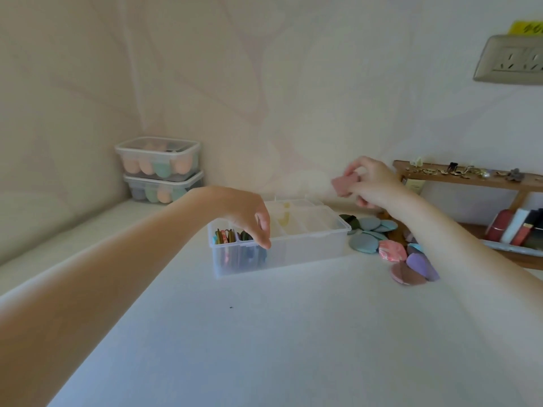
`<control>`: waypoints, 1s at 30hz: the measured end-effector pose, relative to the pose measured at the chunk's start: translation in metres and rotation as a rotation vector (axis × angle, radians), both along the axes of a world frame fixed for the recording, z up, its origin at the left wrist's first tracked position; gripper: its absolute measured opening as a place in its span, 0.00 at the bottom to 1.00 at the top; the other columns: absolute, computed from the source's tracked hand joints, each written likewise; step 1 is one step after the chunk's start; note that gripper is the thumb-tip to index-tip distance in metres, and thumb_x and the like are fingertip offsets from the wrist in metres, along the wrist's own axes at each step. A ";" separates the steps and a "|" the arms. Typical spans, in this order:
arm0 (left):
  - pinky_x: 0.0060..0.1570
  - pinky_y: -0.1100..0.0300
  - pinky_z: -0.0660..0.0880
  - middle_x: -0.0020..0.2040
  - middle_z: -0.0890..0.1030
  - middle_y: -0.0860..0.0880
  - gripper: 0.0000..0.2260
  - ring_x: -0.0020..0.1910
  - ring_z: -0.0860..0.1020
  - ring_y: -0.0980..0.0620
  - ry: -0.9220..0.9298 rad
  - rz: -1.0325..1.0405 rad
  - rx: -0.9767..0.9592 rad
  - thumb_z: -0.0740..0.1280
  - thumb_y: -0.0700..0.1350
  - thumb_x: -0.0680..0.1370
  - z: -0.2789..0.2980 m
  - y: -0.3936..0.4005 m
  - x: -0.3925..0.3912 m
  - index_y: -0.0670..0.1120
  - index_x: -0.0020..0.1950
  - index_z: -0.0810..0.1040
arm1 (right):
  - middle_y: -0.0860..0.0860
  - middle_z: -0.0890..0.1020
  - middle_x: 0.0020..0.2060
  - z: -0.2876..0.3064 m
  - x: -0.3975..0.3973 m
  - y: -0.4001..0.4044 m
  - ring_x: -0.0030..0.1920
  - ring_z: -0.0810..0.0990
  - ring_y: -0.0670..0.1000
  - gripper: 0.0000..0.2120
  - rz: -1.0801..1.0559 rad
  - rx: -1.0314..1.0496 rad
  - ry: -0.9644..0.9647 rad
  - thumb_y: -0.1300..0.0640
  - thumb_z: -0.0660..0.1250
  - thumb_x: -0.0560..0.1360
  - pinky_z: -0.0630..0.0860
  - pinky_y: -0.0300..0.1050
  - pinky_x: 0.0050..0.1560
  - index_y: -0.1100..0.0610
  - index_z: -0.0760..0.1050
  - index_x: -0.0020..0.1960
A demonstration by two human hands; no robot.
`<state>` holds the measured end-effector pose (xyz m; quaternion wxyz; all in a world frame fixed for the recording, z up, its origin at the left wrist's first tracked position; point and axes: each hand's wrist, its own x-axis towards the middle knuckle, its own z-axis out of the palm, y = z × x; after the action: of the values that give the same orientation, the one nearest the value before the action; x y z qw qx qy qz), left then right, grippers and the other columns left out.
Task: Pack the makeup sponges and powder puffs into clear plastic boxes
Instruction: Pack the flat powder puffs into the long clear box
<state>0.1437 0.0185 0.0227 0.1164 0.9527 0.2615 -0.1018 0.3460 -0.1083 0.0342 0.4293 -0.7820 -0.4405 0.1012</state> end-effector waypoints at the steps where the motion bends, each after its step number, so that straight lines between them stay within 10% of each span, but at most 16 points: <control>1: 0.42 0.71 0.66 0.45 0.76 0.63 0.12 0.42 0.73 0.67 -0.016 0.001 0.002 0.71 0.56 0.71 -0.001 -0.001 -0.001 0.53 0.51 0.82 | 0.57 0.81 0.44 0.003 -0.015 0.001 0.25 0.69 0.49 0.13 0.073 -0.024 -0.010 0.67 0.65 0.73 0.64 0.36 0.19 0.56 0.68 0.54; 11: 0.42 0.68 0.70 0.43 0.78 0.55 0.16 0.42 0.76 0.56 -0.154 0.045 0.102 0.72 0.56 0.71 -0.010 -0.010 -0.012 0.51 0.55 0.81 | 0.57 0.83 0.47 -0.034 -0.107 0.037 0.49 0.80 0.57 0.10 0.310 -0.315 -0.400 0.61 0.65 0.73 0.76 0.47 0.45 0.64 0.79 0.52; 23: 0.50 0.61 0.72 0.54 0.81 0.51 0.15 0.55 0.78 0.51 -0.213 0.054 0.061 0.71 0.54 0.72 -0.015 -0.012 -0.014 0.49 0.55 0.80 | 0.58 0.82 0.51 -0.034 -0.110 0.043 0.53 0.80 0.59 0.11 0.270 -0.395 -0.495 0.60 0.65 0.74 0.76 0.49 0.51 0.64 0.77 0.54; 30: 0.54 0.58 0.73 0.55 0.80 0.51 0.12 0.56 0.78 0.50 -0.226 0.018 0.048 0.71 0.51 0.72 -0.019 -0.011 -0.016 0.49 0.53 0.80 | 0.56 0.75 0.37 -0.032 -0.109 0.039 0.39 0.73 0.55 0.12 0.272 -0.378 -0.404 0.60 0.62 0.75 0.69 0.44 0.40 0.66 0.82 0.48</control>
<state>0.1280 0.0072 0.0041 0.1230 0.9582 0.2578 0.0138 0.2370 -0.0696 0.0020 0.1624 -0.7862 -0.5907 0.0806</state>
